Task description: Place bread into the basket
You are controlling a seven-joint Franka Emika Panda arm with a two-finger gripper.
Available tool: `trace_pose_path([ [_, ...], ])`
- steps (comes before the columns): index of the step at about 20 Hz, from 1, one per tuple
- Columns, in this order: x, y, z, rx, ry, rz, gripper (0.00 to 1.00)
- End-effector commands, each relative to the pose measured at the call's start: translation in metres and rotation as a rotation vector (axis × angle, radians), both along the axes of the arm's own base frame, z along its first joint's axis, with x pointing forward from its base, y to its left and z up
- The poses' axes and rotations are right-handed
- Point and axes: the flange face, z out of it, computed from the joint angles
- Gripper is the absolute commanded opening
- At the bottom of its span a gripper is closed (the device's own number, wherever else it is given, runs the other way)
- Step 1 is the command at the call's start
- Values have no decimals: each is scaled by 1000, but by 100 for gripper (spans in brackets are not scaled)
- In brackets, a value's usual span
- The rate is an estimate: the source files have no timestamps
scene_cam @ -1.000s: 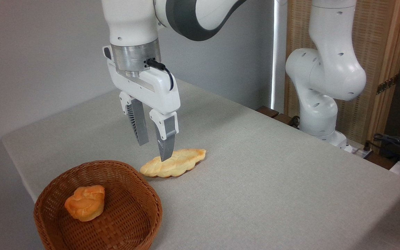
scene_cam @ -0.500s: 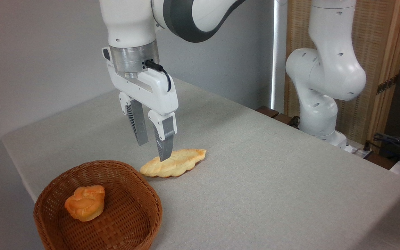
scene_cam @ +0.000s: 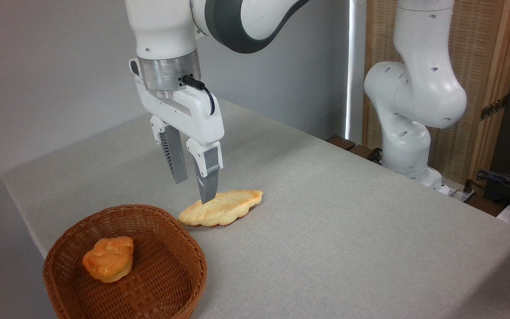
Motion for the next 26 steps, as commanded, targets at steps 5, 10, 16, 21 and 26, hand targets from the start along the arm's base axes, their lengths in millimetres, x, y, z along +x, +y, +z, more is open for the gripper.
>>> trace_pose_path([
  [5,-1,-15,-4,-14,18,-15,100],
  [10,-15,-27,-25,-5,63,-50,100],
  [16,-47,-41,-69,23,143,-164,100],
  [21,-53,-44,-87,25,176,-254,100],
  [26,-46,-47,-99,24,156,-257,100],
])
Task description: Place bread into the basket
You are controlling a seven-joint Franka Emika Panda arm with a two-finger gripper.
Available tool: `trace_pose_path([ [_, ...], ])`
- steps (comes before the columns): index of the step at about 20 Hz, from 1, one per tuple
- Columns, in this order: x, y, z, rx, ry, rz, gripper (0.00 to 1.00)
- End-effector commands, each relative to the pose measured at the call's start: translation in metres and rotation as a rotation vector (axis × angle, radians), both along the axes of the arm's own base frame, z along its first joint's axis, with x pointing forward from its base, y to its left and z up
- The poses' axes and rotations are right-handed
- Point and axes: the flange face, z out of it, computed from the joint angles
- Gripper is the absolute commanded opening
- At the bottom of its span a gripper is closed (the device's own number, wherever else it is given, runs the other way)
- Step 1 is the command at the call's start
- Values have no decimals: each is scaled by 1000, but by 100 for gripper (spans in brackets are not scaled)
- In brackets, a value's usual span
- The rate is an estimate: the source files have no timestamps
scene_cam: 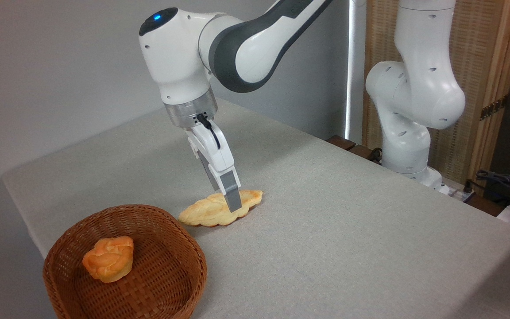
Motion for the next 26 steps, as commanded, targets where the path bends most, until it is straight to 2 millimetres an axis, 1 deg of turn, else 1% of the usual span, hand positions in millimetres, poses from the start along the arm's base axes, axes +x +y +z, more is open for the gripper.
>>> trace_pose_path([
  [1,4,-6,-8,-13,-33,-25,100],
  [2,3,-10,-10,-13,-31,-35,100],
  [6,6,-12,-16,-12,-29,-36,100],
  [13,9,-10,-18,-13,-38,-35,100],
  [15,10,-10,-23,-11,-30,-35,100],
  [25,12,-11,-22,-6,-43,-40,100],
  [26,12,-11,-22,-2,-44,-42,90],
])
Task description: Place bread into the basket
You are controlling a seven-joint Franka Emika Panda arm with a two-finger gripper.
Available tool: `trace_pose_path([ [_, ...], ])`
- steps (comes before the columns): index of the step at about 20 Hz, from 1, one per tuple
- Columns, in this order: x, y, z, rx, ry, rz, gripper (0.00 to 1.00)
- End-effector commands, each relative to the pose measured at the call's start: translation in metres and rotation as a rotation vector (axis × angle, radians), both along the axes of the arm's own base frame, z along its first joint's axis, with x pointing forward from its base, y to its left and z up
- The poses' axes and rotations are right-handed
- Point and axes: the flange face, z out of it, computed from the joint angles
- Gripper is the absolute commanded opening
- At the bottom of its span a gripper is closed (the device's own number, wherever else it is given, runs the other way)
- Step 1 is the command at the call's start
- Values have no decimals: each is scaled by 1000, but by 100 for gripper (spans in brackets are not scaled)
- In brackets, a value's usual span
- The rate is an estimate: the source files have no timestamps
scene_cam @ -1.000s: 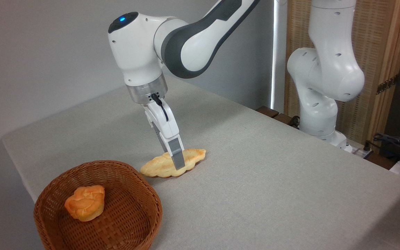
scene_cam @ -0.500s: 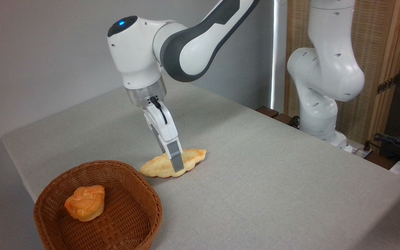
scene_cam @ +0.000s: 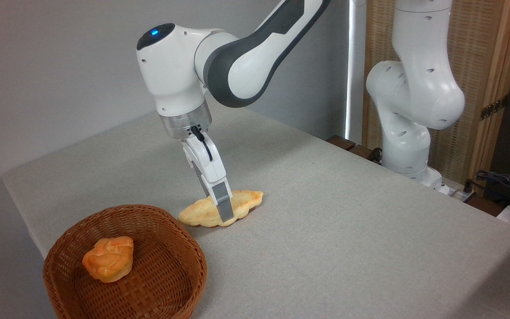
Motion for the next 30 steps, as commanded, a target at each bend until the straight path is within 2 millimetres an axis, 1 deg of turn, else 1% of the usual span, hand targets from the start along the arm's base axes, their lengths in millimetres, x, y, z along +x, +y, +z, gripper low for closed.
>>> trace_pose_path([
  [1,2,1,1,5,-17,-25,70],
  [2,2,2,1,4,-18,-23,53],
  [3,2,1,1,4,-18,-26,46],
  [7,2,2,1,4,-18,-24,46],
  [13,1,3,10,2,-29,-18,47],
  [14,1,5,16,-2,-39,-16,47],
  [17,-3,4,41,-25,-59,-1,47],
  [19,-6,3,64,-40,-70,6,47],
  [21,-4,3,78,-69,-73,20,48],
  [25,4,2,100,-95,-121,68,48],
  [26,8,3,105,-98,-136,80,51],
  [27,12,8,108,-101,-145,91,58],
  [28,17,11,112,-107,-169,98,58],
  [30,30,23,117,-138,-244,140,57],
])
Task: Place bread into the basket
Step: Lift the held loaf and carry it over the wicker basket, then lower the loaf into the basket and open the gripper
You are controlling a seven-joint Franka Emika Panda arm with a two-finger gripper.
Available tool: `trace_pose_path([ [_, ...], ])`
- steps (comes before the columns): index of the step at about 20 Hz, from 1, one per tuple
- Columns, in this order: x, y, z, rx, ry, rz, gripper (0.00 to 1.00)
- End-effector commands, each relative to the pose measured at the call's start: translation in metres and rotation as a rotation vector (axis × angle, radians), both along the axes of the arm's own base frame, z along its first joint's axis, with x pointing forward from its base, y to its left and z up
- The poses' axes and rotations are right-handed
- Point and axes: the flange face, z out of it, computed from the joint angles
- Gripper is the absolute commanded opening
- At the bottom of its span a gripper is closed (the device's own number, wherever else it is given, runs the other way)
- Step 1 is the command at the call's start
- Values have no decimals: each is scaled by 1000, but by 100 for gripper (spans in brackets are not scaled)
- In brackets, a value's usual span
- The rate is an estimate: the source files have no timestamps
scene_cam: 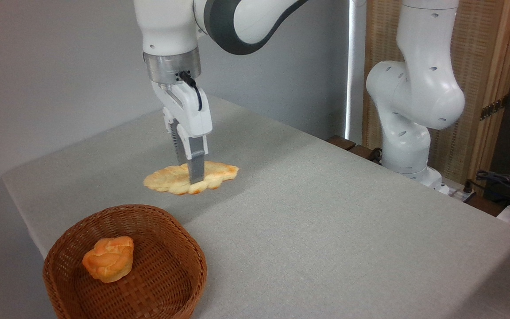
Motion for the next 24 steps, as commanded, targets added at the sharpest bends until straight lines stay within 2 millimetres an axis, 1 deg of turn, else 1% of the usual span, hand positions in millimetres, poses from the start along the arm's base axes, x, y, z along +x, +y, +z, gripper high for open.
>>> trace_pose_path([
  [1,26,18,8,-72,-95,87,57],
  [3,37,18,11,-90,-133,128,57],
  [4,43,22,14,-100,-153,160,57],
  [6,59,22,14,-129,-194,245,60],
  [8,72,32,13,-148,-259,301,60],
  [9,79,32,15,-155,-293,307,61],
  [10,86,31,11,-158,-307,314,69],
  [11,90,30,8,-161,-312,332,86],
  [12,94,34,3,-164,-318,362,100],
  [13,97,39,1,-169,-329,388,100],
  [14,101,38,-4,-171,-336,396,100],
  [16,103,37,-8,-173,-342,399,100],
  [17,105,37,-14,-169,-333,399,100],
  [24,108,35,-14,-168,-337,398,100],
])
